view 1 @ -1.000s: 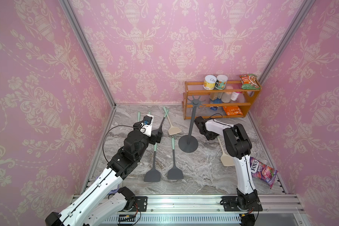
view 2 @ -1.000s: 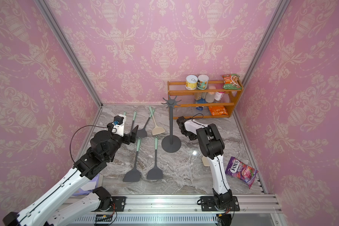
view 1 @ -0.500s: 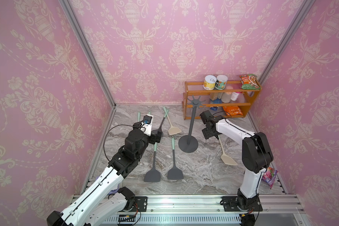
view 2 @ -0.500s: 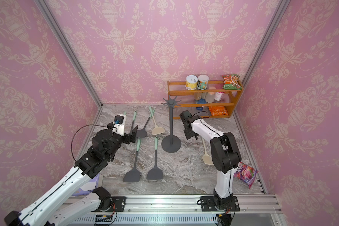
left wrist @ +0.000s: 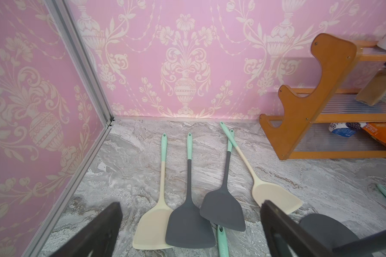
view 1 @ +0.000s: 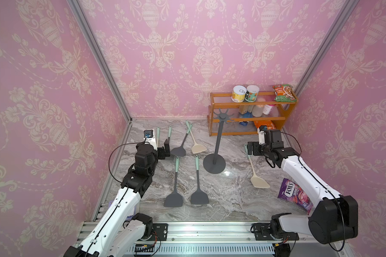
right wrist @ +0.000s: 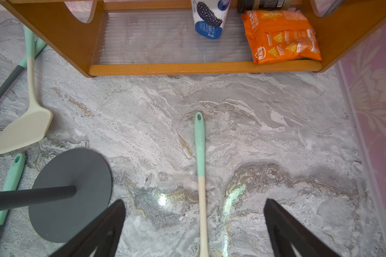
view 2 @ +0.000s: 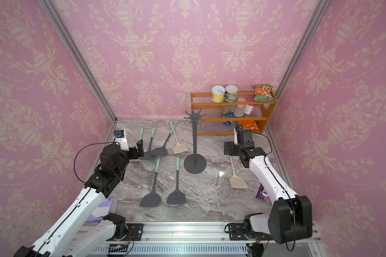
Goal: Take the spatula off the kitchen utensil rack
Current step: Place the spatula at the center of the board, then reset both arms
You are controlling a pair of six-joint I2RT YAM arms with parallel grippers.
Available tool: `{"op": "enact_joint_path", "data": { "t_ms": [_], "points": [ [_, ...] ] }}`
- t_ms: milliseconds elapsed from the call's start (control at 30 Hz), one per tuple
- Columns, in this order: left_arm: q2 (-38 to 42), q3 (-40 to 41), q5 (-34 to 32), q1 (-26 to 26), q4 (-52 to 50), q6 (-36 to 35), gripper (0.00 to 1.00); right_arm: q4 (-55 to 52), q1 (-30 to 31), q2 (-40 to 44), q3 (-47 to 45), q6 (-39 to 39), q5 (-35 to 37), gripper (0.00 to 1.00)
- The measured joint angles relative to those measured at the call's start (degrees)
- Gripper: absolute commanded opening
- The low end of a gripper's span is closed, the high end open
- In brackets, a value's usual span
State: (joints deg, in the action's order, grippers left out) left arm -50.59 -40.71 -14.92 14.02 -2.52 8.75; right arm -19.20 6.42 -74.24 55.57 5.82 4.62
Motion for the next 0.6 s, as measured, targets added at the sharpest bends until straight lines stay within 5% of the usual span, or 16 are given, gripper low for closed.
{"op": "enact_joint_path", "data": {
  "t_ms": [233, 367, 600],
  "points": [
    [2.34, 11.52, -2.25, -3.48, 4.44, 1.20, 0.99, 12.17, -4.46, -0.22, -10.23, 0.24, -1.44, 1.00],
    [1.53, 21.00, -7.21, -3.54, 16.20, -1.09, 0.99, 23.71, -5.49, -1.68, -18.40, -0.22, -1.05, 1.00],
    [-18.25, 26.71, -11.39, -7.17, 35.45, -7.72, 0.99, 46.31, -5.55, -3.78, -32.26, -1.75, 1.36, 1.00]
  ]
}}
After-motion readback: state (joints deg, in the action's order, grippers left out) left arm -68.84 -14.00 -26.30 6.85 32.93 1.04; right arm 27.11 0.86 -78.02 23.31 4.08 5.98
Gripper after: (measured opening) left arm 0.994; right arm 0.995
